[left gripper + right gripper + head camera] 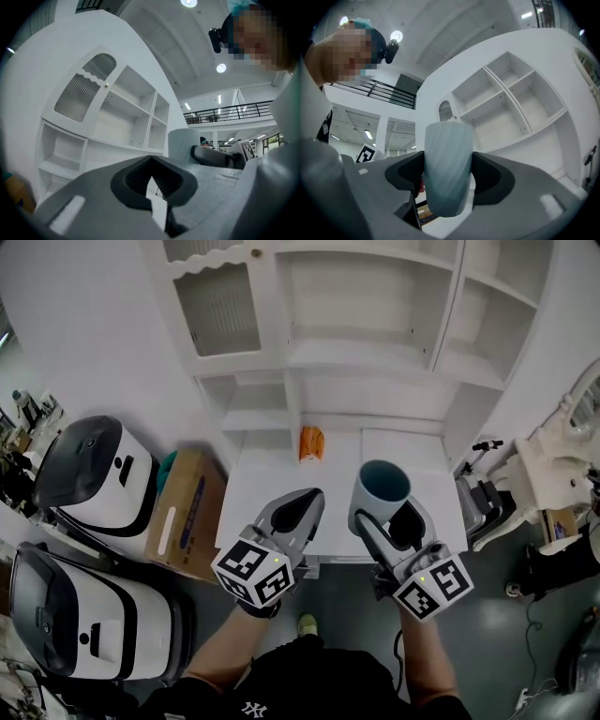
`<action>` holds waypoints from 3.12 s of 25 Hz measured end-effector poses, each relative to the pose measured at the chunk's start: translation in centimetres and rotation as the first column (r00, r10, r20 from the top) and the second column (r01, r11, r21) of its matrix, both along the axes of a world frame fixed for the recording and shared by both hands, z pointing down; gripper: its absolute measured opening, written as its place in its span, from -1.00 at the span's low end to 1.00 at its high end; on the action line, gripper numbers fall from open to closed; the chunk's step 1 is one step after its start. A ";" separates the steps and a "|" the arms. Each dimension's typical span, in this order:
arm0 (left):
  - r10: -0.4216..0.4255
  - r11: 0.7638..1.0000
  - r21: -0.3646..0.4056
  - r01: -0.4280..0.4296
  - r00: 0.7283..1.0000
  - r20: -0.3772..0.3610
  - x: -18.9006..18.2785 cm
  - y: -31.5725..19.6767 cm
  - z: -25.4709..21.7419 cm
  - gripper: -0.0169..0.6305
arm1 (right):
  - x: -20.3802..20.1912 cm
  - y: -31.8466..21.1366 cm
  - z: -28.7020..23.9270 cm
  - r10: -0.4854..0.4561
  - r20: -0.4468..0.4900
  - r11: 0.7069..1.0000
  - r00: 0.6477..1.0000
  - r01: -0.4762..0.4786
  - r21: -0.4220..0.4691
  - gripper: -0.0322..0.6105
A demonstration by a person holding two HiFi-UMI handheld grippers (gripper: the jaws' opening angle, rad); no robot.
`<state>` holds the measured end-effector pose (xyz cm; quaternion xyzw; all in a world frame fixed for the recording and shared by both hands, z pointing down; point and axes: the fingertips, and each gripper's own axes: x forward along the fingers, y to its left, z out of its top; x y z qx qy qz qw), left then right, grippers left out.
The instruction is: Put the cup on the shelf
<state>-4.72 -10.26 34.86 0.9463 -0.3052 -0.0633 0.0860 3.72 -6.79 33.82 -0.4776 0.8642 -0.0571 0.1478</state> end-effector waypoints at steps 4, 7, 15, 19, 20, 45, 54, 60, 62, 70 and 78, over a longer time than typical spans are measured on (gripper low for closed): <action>0.037 0.999 0.010 -0.037 0.999 0.005 -0.5 -3.0 -0.1 -0.95 | 0.0 -3.0 -0.5 0.047 0.006 0.999 0.999 -0.047 0.011 0.16; 0.056 0.998 0.010 -0.056 0.998 -0.007 -0.5 -5.2 -0.3 -0.95 | -0.1 -5.0 -0.6 0.066 -0.010 0.998 0.998 -0.066 0.011 0.16; 0.079 0.997 0.005 -0.079 0.996 -0.027 2.2 -9.9 -0.3 -0.95 | 1.5 -10.5 -0.7 0.071 -0.048 0.997 0.996 -0.071 0.007 0.16; 0.049 0.999 0.018 -0.049 0.999 -0.022 2.9 -13.0 -1.0 -0.94 | 2.1 -14.7 -1.5 0.037 -0.069 0.999 0.997 -0.035 0.032 0.16; 0.036 0.999 0.020 -0.036 0.999 -0.021 2.9 -13.8 -1.2 -0.95 | 2.1 -15.8 -1.9 0.023 -0.073 0.999 0.997 -0.021 0.038 0.16; -0.152 0.988 0.032 0.153 0.988 -0.041 3.5 -26.6 -2.9 -0.94 | 3.6 -37.3 -7.8 0.087 -0.257 0.995 0.962 -0.073 0.064 0.16; -0.144 0.989 0.030 0.145 0.988 -0.054 4.5 -28.3 -3.1 -0.95 | 5.1 -41.0 -8.0 0.114 -0.229 0.993 0.967 -0.110 0.032 0.16; -0.148 0.989 0.015 0.149 0.987 -0.056 4.7 -29.2 -2.7 -0.95 | 5.4 -43.9 -7.1 0.134 -0.287 0.989 0.949 -0.147 -0.024 0.16; -0.149 0.989 0.011 0.150 0.987 -0.058 4.6 -29.3 -2.6 -0.95 | 5.2 -44.6 -6.7 0.133 -0.314 0.987 0.940 -0.153 -0.039 0.16; -0.146 0.989 0.001 0.147 0.987 -0.066 4.5 -29.6 -2.2 -0.94 | 5.3 -45.1 -4.8 0.138 -0.391 0.980 0.910 -0.182 -0.076 0.16; -0.126 0.992 -0.001 0.126 0.990 -0.069 5.1 -29.2 -2.1 -0.95 | 5.9 -44.0 -4.4 0.141 -0.405 0.979 0.903 -0.188 -0.078 0.16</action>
